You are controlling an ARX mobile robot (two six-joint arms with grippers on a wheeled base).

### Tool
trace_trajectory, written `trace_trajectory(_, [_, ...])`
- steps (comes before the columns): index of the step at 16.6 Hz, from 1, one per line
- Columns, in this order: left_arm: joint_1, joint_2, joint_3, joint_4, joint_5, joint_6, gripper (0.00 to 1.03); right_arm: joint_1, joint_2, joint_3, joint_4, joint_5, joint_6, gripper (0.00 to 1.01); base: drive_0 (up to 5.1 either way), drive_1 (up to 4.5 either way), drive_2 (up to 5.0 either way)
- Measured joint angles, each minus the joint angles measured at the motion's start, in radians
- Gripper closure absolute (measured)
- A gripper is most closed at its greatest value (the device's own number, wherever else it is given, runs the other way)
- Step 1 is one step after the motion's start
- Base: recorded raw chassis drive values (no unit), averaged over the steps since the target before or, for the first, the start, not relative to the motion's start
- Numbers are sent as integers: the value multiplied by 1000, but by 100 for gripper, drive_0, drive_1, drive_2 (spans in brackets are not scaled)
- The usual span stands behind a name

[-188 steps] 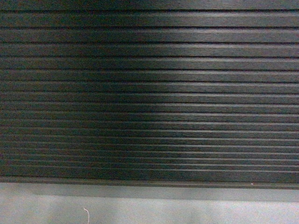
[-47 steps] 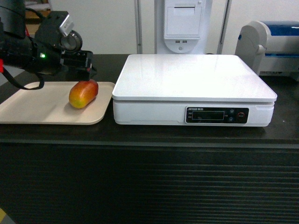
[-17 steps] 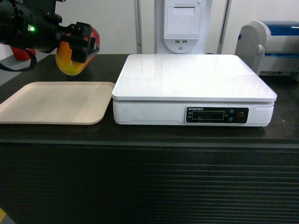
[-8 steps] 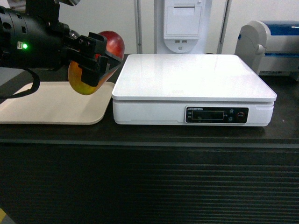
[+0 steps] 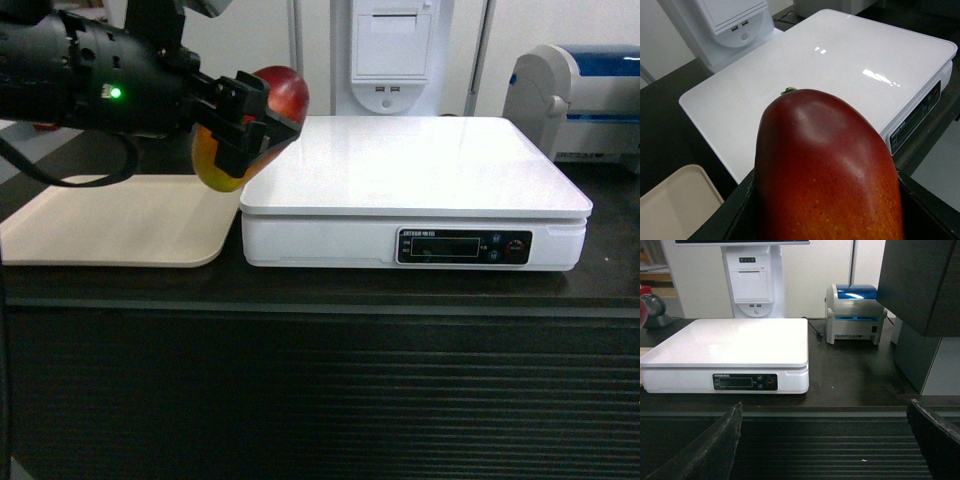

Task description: Place dark red mango on scale at checkout

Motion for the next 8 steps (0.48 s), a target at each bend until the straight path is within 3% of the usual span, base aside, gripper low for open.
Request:
trace_trajectory(1, [-32,100,137,-56,19,10,37,0,0,0,0,0,0,3,0,0,0])
trace_trajectory(2, [-56,193,266,-92,29,-10,37,0,0,0,0,0,0,3,0,0,0])
trace_trajectory(8, [-127,363,504,-188,34,-21,37,0,0,0,0,0,0,3,0,0,0])
